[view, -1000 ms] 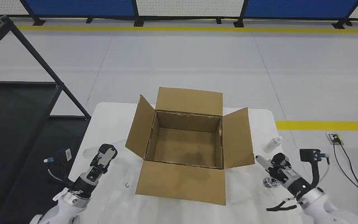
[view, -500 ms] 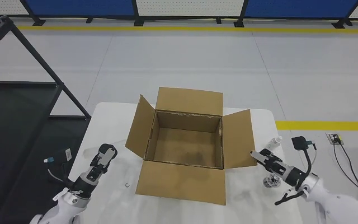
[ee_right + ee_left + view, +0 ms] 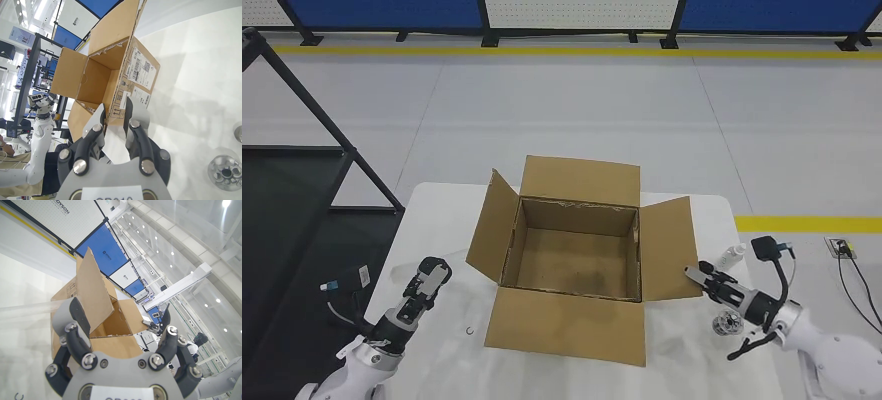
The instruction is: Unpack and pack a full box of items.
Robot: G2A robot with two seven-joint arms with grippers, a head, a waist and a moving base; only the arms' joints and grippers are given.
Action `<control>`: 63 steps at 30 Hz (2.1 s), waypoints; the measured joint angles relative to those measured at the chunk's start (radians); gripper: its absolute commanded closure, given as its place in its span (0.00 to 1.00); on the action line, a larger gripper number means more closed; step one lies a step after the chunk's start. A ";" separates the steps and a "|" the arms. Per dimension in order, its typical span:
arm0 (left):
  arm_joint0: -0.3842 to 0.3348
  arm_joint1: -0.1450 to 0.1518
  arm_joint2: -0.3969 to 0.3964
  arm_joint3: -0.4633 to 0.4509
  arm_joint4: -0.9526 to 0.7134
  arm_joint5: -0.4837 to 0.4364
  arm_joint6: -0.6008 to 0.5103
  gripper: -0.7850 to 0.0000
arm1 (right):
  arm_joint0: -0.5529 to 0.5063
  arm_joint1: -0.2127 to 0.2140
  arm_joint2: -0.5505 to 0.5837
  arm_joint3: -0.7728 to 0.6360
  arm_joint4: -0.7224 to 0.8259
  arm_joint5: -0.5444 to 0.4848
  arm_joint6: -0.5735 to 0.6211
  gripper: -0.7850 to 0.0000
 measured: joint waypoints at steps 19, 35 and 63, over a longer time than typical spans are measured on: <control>0.000 0.000 0.000 0.000 0.000 0.000 0.000 0.00 | 0.054 0.030 -0.093 0.015 -0.017 0.030 -0.016 1.00; 0.000 0.000 0.000 0.000 0.000 0.000 0.000 0.00 | 0.034 0.054 -0.089 -0.027 -0.004 0.030 -0.058 0.00; 0.007 0.000 -0.002 -0.003 -0.008 0.003 0.008 0.00 | -0.164 0.076 0.030 -0.176 -0.127 -0.199 -0.173 0.00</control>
